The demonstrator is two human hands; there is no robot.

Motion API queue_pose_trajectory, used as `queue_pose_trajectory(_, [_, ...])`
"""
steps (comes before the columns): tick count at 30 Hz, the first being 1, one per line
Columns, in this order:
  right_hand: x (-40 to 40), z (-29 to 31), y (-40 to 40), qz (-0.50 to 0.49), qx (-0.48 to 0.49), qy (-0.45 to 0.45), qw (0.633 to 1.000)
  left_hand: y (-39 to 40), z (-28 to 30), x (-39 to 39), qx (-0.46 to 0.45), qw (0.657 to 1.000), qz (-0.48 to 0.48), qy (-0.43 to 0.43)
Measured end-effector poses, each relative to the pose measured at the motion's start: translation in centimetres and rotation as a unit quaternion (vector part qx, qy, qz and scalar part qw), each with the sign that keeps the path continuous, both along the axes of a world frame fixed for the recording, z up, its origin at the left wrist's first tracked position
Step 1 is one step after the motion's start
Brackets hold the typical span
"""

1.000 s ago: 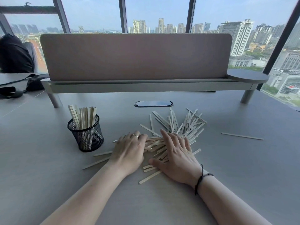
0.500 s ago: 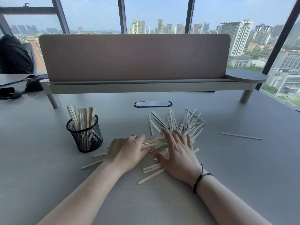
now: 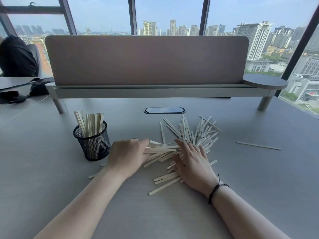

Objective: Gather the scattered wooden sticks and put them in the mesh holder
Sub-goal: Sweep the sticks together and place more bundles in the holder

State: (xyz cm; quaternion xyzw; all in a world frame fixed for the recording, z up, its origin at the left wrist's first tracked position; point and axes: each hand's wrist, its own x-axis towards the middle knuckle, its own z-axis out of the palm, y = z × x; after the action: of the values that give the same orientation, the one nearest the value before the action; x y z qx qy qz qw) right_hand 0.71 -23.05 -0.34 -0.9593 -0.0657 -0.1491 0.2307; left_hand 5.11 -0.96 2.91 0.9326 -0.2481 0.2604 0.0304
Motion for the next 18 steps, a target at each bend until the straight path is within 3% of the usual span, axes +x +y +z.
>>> queue_pose_trajectory(2, [0.3, -0.1, -0.1, -0.004, 0.015, 0.005, 1.0, 0.8, 0.2, 0.2, -0.05, 0.999, -0.015, 0.002])
queue_pose_trajectory(6, [0.6, -0.1, -0.3, -0.012, 0.046, 0.012, 0.999, 1.6, 0.7, 0.4, -0.173, 0.98, -0.058, 0.084])
queue_pose_trajectory(10, [0.4, 0.2, -0.2, -0.015, 0.029, 0.023, 0.999, 1.5, 1.3, 0.2, -0.284, 0.944, -0.103, 0.131])
queue_pose_trajectory(16, [0.4, 0.1, -0.3, 0.007, -0.011, 0.009, 1.0, 0.8, 2.0, 0.0, -0.392, 0.899, -0.09, 0.174])
queue_pose_trajectory(18, [0.5, -0.1, -0.3, 0.011, -0.019, 0.011, 1.0, 0.6, 1.8, 0.1, -0.443, 0.868, -0.093, 0.205])
